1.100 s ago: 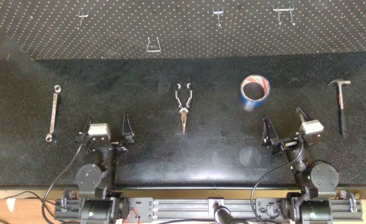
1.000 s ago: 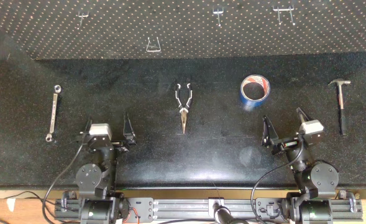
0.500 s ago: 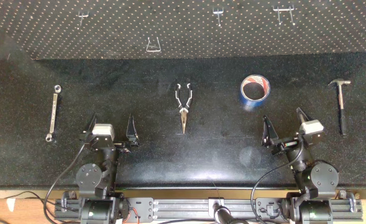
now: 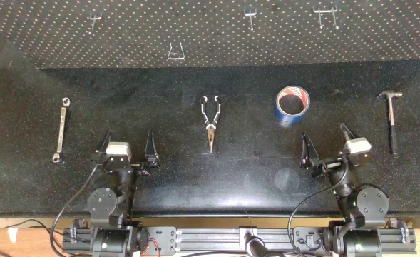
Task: Place Tools Onto Pegboard
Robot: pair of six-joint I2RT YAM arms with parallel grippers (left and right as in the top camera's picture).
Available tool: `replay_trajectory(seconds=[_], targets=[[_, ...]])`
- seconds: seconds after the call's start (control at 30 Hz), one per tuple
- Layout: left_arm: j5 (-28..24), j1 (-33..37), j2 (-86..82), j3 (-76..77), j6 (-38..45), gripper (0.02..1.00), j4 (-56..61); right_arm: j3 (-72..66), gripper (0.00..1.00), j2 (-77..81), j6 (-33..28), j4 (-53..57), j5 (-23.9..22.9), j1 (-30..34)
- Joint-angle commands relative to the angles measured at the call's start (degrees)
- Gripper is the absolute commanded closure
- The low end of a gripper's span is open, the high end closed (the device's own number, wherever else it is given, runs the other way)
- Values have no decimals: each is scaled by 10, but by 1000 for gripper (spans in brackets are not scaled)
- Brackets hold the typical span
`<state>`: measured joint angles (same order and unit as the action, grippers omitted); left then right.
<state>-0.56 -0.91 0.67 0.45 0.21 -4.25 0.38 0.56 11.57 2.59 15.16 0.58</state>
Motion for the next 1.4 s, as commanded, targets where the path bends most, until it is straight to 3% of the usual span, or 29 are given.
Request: replay_trajectory(seconds=[0.03,0.23,0.4,0.57,0.67,0.8,0.87,1.17,1.4], targets=[[-14,2,-5,-1,7,20,-3,-2,25,-5,6,2,5,-3],[-26,7,51,18,31,23,1,-2,25,-5,6,2,5,-3],[-27,74,300,154,78,23,-28,-2,25,-5,6,2,5,-3],[-8,227,596,431,78,23,-298,-2,25,-5,6,2,5,-3],[61,268,699,516,79,25,-381,-2,25,-5,6,2,5,-3],[74,328,822,565,231,25,-383,-2,25,-5,6,2,5,-3],[58,356,874,571,277,25,-378,-2,25,-5,6,2,5,-3],[-31,384,1009,698,283,23,-426,-2,25,-5,6,2,5,-3],[-36,384,1108,795,293,25,-484,-2,25,-5,6,2,5,-3]])
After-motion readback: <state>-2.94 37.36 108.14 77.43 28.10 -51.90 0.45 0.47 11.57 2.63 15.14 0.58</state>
